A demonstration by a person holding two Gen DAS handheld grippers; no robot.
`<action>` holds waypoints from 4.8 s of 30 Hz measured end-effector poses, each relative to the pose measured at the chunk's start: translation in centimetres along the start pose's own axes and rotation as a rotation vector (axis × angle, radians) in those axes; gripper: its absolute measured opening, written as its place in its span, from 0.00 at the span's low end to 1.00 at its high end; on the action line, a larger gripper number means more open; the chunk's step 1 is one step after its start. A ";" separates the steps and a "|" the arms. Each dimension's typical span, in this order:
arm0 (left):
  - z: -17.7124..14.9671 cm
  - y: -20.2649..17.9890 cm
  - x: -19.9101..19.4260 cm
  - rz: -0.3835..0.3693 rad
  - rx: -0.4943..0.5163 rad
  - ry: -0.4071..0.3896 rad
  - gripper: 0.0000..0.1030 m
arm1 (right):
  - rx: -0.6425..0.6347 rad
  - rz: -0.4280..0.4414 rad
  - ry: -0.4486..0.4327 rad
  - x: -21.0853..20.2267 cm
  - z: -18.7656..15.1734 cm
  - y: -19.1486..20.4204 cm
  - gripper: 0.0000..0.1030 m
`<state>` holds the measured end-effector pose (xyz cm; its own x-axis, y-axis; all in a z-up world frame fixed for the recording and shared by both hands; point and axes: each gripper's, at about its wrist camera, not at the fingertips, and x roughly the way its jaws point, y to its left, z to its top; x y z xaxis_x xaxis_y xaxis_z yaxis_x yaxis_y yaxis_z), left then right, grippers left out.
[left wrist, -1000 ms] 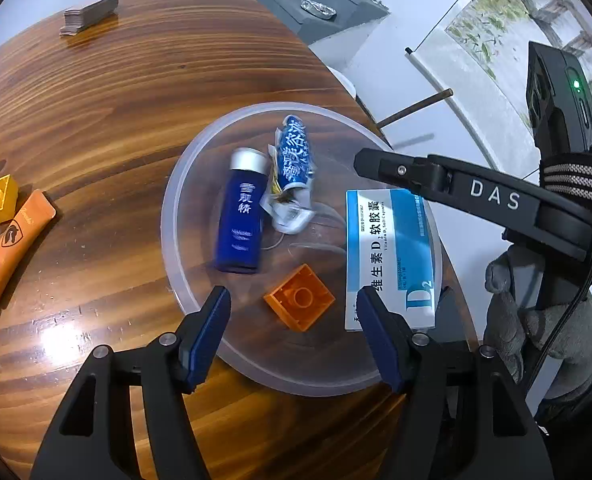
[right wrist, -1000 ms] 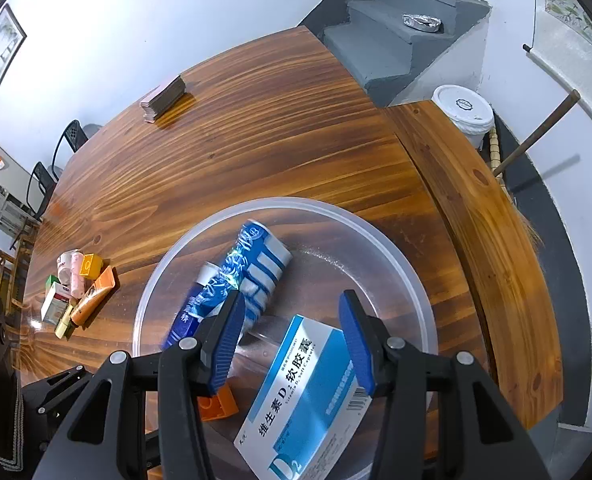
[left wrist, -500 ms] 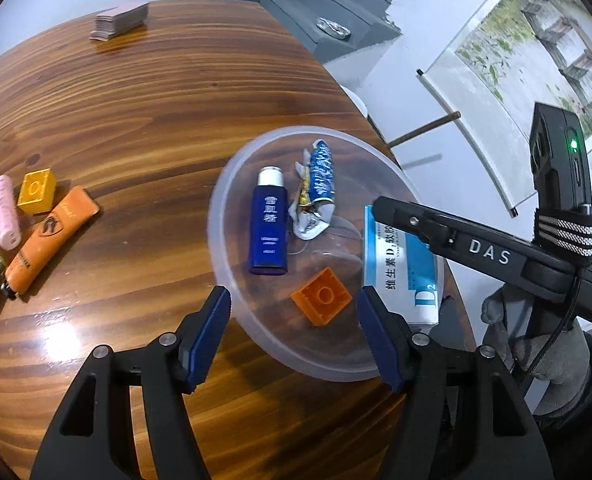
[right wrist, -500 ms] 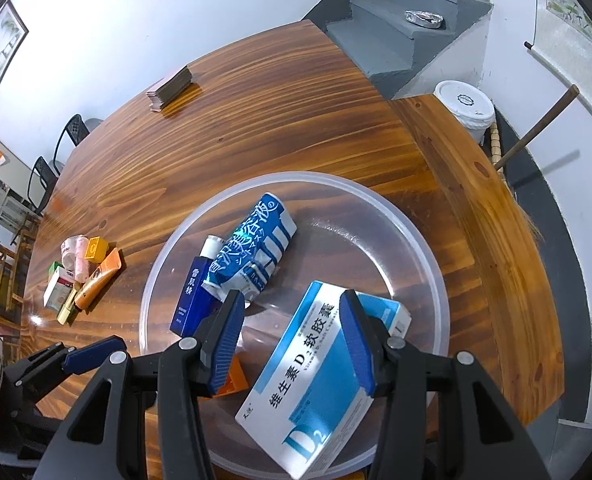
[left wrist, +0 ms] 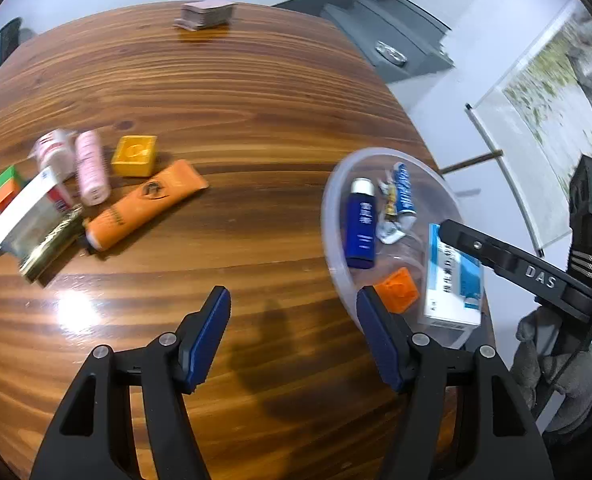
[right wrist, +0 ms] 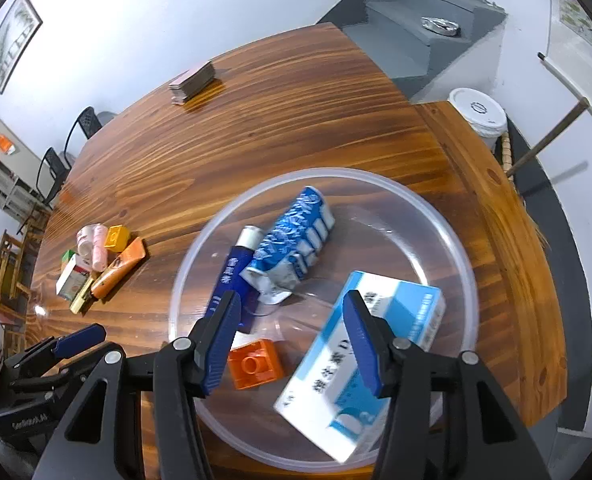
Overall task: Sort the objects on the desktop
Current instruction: 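Open the left tool over the bowl while the right tool releases the packet into it, then move both tools back toward the remaining items on the table, then grasp the white medicine box with the left tool, then grasp the orange squeeze tube with the right tool while the left tool holds the box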
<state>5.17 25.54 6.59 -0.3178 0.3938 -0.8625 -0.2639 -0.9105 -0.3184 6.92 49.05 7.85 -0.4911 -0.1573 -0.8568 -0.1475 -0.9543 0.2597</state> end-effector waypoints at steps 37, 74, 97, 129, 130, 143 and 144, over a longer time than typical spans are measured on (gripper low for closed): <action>0.9 16.5 -7.0 0.161 -0.126 -0.094 0.67 | -0.110 0.117 0.081 1.8 -3.2 14.5 0.58; 5.7 19.4 0.0 0.085 0.007 0.034 0.56 | -0.092 0.112 0.245 9.8 -1.9 19.3 0.59; 4.4 21.5 -0.1 0.086 -0.109 0.045 0.36 | -0.065 0.078 0.256 14.2 1.1 22.6 0.59; 2.7 20.1 -1.7 0.155 -0.095 0.032 0.30 | -0.270 0.021 0.181 11.7 -2.3 22.3 0.30; 2.6 20.1 -1.9 0.156 -0.099 0.029 0.30 | -0.267 0.029 0.178 11.4 -2.4 22.3 0.30; 1.6 16.6 -4.2 0.149 -0.078 -0.011 0.30 | -0.242 0.104 0.135 7.6 -3.1 20.9 0.30; 1.6 16.2 -4.2 0.148 -0.076 -0.012 0.30 | -0.241 0.109 0.129 7.2 -3.2 20.7 0.30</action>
<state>0.76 9.31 5.69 -0.3595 0.2557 -0.8974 -0.1442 -0.9654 -0.2173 3.06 27.38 5.63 -0.3770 -0.2781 -0.8835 0.1160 -0.9605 0.2528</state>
